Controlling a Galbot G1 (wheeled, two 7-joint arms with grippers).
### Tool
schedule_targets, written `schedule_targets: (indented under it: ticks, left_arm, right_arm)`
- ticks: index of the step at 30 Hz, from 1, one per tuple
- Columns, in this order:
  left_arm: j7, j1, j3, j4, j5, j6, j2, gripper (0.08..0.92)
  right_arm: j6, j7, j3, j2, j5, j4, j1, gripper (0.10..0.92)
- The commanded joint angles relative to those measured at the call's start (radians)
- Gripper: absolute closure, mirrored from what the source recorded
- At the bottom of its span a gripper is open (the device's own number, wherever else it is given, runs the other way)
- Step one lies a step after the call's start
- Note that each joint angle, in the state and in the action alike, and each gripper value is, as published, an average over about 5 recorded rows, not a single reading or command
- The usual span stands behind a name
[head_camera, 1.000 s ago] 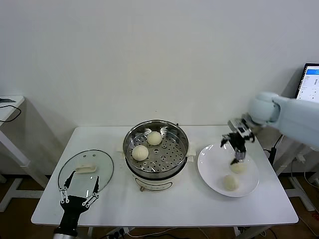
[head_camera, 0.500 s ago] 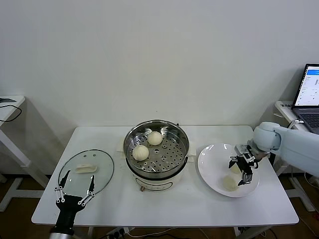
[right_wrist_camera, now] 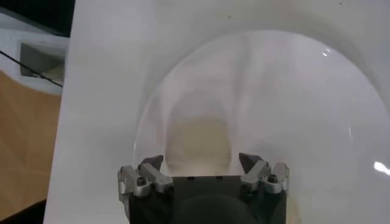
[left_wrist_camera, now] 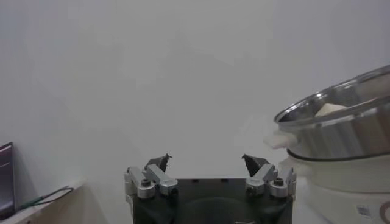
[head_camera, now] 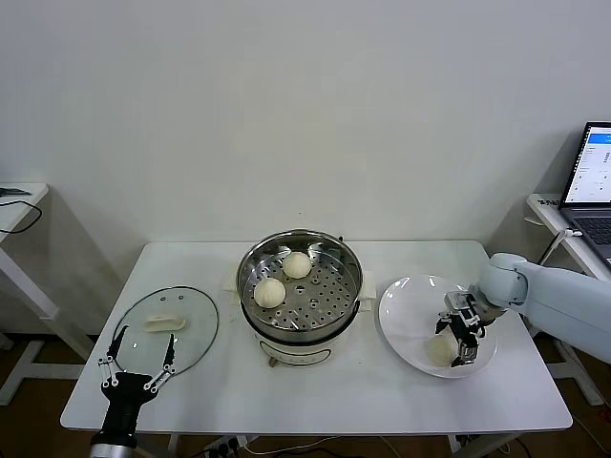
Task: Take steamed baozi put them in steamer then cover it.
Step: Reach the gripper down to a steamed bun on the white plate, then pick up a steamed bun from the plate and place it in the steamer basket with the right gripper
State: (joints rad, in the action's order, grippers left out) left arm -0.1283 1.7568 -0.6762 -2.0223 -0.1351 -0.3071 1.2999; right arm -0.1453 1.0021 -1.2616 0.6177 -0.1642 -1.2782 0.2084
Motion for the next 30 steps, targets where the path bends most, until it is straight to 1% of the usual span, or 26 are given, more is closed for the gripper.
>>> schedule_targets:
  ticks: [1,6,9,14,16,19,22,25,30]
  left_arm:
    - [-0.002,-0.001,-0.006,-0.001,0.001,0.002,0.001,0.177]
    - [-0.002,0.002,-0.008,-0.002,0.001,0.001,0.000,0.177]
    - [-0.003,0.002,-0.005,-0.002,0.001,0.001,0.000,0.177]
    - [-0.002,0.002,0.002,-0.006,0.001,0.002,-0.002,0.177]
    - [-0.002,0.001,0.006,-0.009,0.001,0.003,-0.004,0.177]
    - [-0.002,-0.001,0.010,-0.012,0.000,0.004,-0.006,0.177]
    - [-0.001,0.000,0.014,-0.015,-0.001,0.003,-0.007,0.177]
    - [-0.001,0.006,0.016,-0.021,-0.003,0.001,-0.009,0.177]
    - [0.000,0.017,0.016,-0.028,-0.005,-0.005,-0.012,0.177]
  right_arm:
    - [-0.002,-0.008,0.032,0.005,0.010,0.017,-0.044,0.220]
    - [-0.002,-0.002,0.035,-0.004,0.008,-0.003,-0.029,0.336]
    - [0.001,0.021,0.025,-0.015,0.004,-0.031,0.021,0.379]
    - [0.053,0.087,0.000,-0.015,0.003,-0.076,0.172,0.382]
    - [0.102,0.122,-0.003,-0.001,0.013,-0.089,0.244,0.381]
    - [0.217,0.172,-0.012,0.047,0.058,-0.117,0.371,0.381]
    - [0.333,0.199,-0.012,0.127,0.111,-0.149,0.477,0.381]
    - [0.421,0.204,-0.009,0.226,0.123,-0.175,0.548,0.377]
    - [0.537,0.185,0.012,0.388,0.158,-0.184,0.580,0.369]
